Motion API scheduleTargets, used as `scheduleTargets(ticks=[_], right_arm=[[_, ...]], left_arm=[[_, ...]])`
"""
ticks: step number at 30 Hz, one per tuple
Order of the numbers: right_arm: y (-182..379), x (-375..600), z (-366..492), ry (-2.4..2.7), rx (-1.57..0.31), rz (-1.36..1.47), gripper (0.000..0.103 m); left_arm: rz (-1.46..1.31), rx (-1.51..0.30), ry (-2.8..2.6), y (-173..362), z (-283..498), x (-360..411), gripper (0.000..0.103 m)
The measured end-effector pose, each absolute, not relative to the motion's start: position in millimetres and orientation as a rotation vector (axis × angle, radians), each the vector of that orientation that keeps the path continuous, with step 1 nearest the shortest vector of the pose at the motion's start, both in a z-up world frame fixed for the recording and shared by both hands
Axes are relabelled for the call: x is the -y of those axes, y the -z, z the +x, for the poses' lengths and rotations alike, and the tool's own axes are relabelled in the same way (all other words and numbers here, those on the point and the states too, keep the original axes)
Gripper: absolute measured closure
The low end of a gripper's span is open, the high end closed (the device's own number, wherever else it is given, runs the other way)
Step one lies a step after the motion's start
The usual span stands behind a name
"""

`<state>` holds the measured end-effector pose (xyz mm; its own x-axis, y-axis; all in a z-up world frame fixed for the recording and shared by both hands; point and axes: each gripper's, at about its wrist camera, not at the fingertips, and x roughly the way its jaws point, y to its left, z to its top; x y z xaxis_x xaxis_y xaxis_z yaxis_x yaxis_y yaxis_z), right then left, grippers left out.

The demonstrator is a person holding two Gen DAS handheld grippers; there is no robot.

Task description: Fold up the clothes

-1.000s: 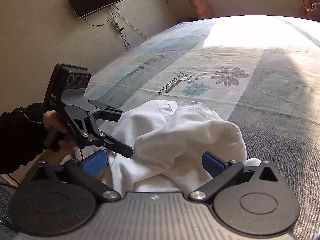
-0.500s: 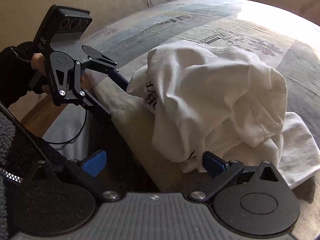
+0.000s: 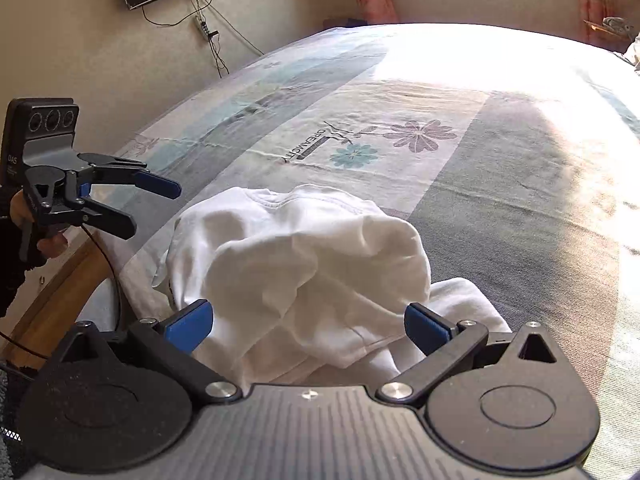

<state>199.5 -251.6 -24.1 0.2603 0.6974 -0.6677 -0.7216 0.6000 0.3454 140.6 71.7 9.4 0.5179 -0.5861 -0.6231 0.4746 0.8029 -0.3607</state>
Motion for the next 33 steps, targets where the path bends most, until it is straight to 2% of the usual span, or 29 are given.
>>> scheduleTargets(ticks=[7,14,20,25,30,32,33], right_arm=[[58.4,250.4,249.7,-0.974,-0.974,0.113,0.0],[89.3,244.6,256.4,-1.028,-1.036,0.168,0.0],[81.0,234.1,243.9,-1.157,-1.01,0.278,0.0],[70.8,218.1,218.5,-1.134,-0.998,0.111,0.0],[55.4,200.1,198.1,-1.061,-0.893,-0.095,0.0],[45.6,193.3,193.2,-1.045,-0.825,-0.153,0.004],[41.3,190.6,191.5,-1.046,-0.799,-0.174,0.009]], left_arm=[[-0.152,-0.974,0.654,39.5,174.8,-48.8,0.001],[-0.232,-0.923,0.531,26.5,142.8,-109.0,0.001],[-0.394,-1.044,0.429,71.9,152.4,-142.4,0.001],[-0.475,-1.062,0.505,93.4,159.9,-127.4,0.001],[-0.44,-0.978,0.579,76.7,167.3,-106.1,0.001],[-0.418,-0.923,0.618,65.4,168.3,-97.2,0.001],[-0.41,-0.898,0.631,61.2,168.0,-94.6,0.001]])
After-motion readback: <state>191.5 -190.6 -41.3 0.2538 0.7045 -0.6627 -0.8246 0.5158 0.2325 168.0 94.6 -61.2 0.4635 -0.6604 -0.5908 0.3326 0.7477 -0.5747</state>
